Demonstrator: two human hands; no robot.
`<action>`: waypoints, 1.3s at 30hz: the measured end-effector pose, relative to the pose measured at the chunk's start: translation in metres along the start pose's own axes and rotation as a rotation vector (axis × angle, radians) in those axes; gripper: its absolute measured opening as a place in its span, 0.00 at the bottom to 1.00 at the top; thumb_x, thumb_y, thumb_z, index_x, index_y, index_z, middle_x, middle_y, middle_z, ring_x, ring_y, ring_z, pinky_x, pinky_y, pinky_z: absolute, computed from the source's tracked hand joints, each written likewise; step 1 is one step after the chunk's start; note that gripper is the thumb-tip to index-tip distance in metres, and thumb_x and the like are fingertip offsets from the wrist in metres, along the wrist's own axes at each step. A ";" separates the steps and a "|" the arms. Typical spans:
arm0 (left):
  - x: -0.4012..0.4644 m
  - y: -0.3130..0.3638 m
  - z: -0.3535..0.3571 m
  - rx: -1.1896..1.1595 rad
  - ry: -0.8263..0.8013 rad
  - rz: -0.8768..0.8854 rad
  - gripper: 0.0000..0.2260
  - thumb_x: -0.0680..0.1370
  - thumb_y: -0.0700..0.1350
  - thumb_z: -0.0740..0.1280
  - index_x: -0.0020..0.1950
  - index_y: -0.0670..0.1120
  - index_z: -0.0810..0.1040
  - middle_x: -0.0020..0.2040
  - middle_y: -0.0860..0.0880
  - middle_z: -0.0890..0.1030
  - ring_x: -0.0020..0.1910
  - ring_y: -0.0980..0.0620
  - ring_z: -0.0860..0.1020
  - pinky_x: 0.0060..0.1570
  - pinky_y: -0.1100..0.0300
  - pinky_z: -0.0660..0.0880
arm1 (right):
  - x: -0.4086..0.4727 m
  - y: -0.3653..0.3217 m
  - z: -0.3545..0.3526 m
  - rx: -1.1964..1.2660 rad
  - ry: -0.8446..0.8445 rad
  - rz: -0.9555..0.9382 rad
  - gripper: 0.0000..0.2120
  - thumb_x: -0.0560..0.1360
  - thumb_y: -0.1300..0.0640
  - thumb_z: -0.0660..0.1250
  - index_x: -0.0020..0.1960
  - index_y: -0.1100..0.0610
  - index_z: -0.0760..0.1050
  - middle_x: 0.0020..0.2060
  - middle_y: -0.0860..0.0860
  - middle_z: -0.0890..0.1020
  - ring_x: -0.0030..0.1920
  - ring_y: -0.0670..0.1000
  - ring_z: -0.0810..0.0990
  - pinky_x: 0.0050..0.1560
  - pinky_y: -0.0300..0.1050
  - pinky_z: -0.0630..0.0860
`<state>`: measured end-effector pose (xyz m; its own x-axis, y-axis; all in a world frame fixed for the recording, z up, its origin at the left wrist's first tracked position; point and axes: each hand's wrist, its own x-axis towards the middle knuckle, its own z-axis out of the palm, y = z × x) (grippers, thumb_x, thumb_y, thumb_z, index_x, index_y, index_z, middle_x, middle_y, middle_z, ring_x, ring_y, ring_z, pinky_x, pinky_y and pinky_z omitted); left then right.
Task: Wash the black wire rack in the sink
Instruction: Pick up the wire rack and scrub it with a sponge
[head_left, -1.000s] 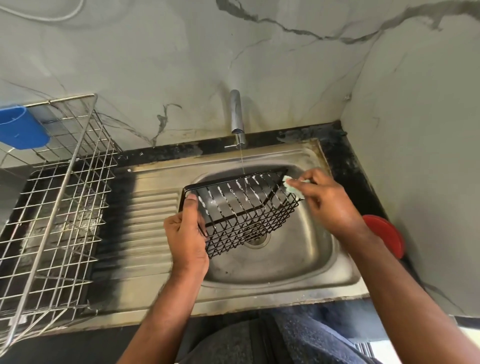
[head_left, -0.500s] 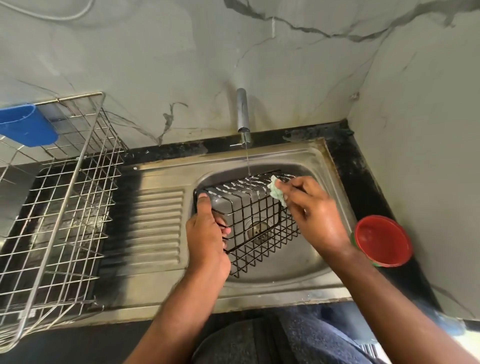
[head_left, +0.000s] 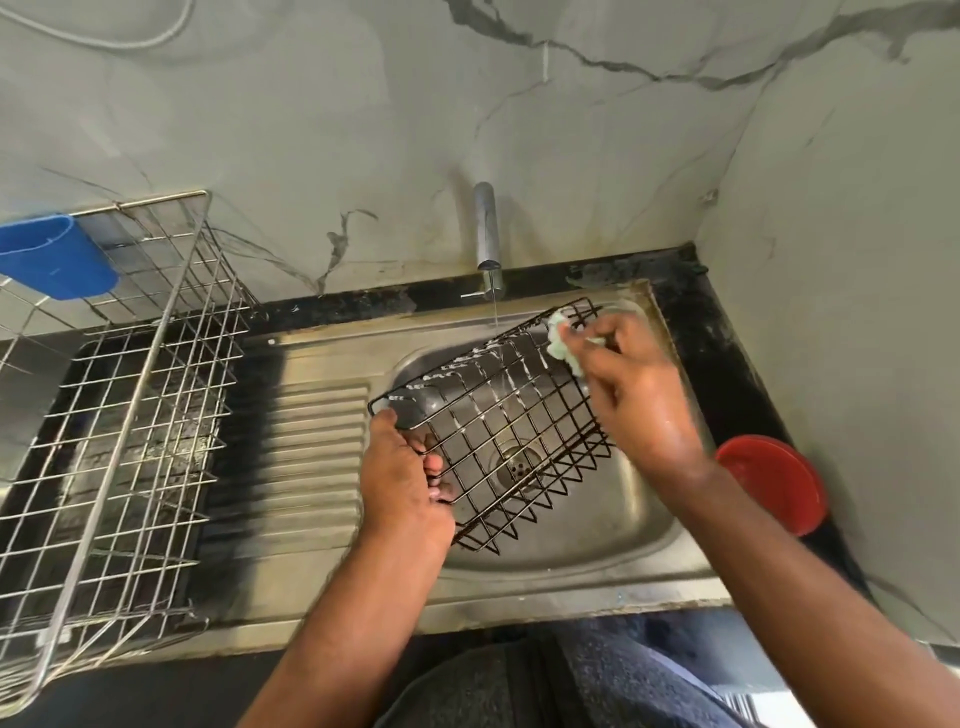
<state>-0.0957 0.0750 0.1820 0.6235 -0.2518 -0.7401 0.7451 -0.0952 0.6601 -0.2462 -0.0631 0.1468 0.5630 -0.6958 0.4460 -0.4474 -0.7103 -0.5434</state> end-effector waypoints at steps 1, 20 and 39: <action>0.001 0.000 0.001 -0.014 -0.002 -0.004 0.17 0.81 0.54 0.64 0.33 0.50 0.71 0.29 0.52 0.71 0.26 0.56 0.67 0.18 0.66 0.59 | -0.004 -0.015 -0.001 0.043 -0.016 -0.053 0.12 0.79 0.62 0.68 0.61 0.55 0.83 0.54 0.55 0.79 0.53 0.47 0.75 0.54 0.33 0.74; 0.022 -0.007 -0.007 -0.074 -0.096 -0.091 0.19 0.81 0.54 0.60 0.31 0.51 0.71 0.24 0.53 0.68 0.24 0.54 0.62 0.26 0.61 0.60 | -0.021 -0.063 -0.008 -0.075 -0.444 -0.377 0.17 0.81 0.33 0.57 0.63 0.41 0.68 0.54 0.36 0.71 0.52 0.36 0.74 0.53 0.38 0.71; 0.020 -0.009 -0.006 -0.188 -0.181 -0.173 0.23 0.83 0.53 0.57 0.27 0.50 0.65 0.20 0.54 0.65 0.16 0.56 0.60 0.17 0.69 0.57 | -0.037 -0.037 -0.009 -0.156 -0.351 -0.464 0.14 0.86 0.43 0.54 0.57 0.46 0.76 0.49 0.38 0.79 0.47 0.41 0.81 0.45 0.32 0.75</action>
<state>-0.0884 0.0767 0.1598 0.4438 -0.4161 -0.7937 0.8779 0.0243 0.4782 -0.2565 -0.0117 0.1565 0.9077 -0.2513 0.3360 -0.1817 -0.9572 -0.2252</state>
